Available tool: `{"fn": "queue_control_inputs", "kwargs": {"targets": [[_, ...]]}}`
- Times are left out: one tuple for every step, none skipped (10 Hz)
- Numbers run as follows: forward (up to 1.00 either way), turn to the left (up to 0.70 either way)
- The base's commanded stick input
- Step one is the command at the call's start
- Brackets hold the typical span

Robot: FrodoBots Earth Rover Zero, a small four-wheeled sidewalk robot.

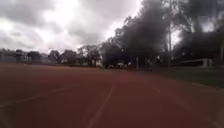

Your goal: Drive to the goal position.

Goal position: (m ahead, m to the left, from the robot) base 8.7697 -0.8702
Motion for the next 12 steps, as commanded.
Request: {"fn": "queue_control_inputs", "kwargs": {"targets": [[0.7, -0.35], [0.7, -0.35], [0.7, -0.35], [0.7, 0.0], [0.7, 0.0], [0.7, 0.0], [0.7, -0.06], [0.7, -0.2], [0.7, -0.33], [0.7, -0.34], [0.7, -0.34], [0.7, 0.0]]}}
